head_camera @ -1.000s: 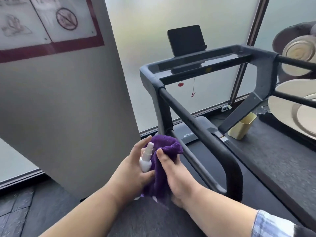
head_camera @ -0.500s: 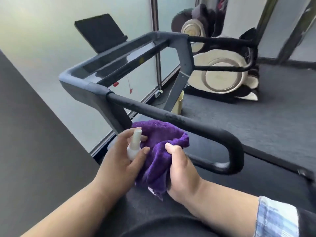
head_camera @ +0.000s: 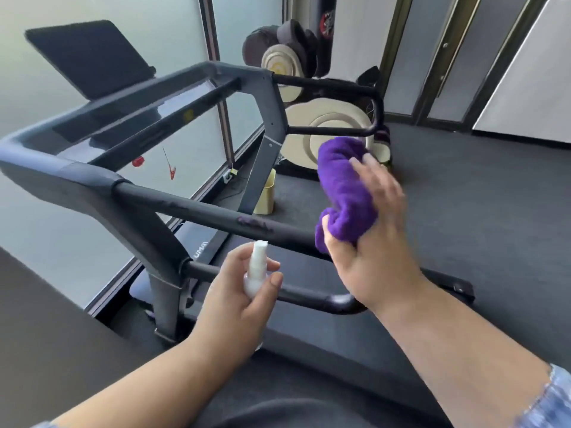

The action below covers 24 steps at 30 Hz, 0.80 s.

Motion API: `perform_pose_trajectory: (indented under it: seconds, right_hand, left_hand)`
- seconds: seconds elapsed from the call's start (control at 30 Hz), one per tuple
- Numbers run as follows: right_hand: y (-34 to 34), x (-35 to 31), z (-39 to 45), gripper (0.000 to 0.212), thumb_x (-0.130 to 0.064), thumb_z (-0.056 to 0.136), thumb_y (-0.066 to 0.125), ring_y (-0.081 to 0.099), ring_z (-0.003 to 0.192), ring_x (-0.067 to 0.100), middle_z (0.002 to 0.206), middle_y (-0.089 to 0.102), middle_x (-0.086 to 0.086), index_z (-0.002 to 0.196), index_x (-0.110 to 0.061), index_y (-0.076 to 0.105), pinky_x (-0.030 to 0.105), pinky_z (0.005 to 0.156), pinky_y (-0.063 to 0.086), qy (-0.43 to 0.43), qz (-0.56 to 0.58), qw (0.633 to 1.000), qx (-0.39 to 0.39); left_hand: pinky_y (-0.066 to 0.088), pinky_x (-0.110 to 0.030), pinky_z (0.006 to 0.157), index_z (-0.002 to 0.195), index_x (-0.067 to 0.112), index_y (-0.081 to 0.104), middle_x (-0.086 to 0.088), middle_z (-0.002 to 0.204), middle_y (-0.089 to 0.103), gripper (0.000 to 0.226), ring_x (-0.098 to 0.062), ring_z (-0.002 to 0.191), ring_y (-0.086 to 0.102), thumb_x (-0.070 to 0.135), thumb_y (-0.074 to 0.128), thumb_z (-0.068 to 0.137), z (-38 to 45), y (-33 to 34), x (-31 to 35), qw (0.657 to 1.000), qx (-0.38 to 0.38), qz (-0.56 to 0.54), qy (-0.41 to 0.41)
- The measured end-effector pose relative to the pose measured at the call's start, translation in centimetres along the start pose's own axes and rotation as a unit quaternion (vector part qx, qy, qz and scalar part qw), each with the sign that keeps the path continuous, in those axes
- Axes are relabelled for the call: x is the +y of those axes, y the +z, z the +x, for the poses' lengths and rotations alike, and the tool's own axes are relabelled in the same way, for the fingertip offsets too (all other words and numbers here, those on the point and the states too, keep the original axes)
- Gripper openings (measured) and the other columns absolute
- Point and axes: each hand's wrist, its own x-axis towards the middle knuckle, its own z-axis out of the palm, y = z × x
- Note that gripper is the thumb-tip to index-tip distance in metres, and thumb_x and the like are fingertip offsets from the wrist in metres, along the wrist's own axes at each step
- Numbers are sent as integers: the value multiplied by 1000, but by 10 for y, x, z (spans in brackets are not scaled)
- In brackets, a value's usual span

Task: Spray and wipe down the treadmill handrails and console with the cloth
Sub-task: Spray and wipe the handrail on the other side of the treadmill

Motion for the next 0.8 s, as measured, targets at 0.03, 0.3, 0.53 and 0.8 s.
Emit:
perform_pose_trajectory:
  seconds: [0.03,0.3,0.53,0.8]
  right_hand:
    - [4,4,3,74,-45,91,54,25,146,34,160,25,15,153,-11,31,48,121,21,-6,-70,994,-78]
    - [17,13,3,106,-85,74,39,27,139,23,159,23,0,158,-29,5,44,110,34,-67,-232,922,-304]
    - [15,26,33,82,-88,77,34,42,129,22,152,33,-7,147,-50,17,44,107,41,-78,-135,924,-348]
    - [72,13,46,78,-42,98,49,57,93,24,128,41,7,149,-24,-8,35,65,40,-190,-299,881,-314]
  left_hand:
    - [56,-57,67,117,48,50,10,104,68,38,-21,72,68,61,61,83,-2,3,0,1000,16,-14,-17]
    - [56,-53,73,114,46,53,5,96,69,36,-23,74,67,52,63,80,-19,16,8,991,93,-48,-80]
    - [55,-51,74,113,47,53,7,97,68,33,-20,75,66,53,61,82,-23,28,7,984,146,-15,-98]
    - [57,-47,71,119,49,48,8,100,67,40,-21,74,65,53,60,82,-43,25,-5,968,205,-10,-142]
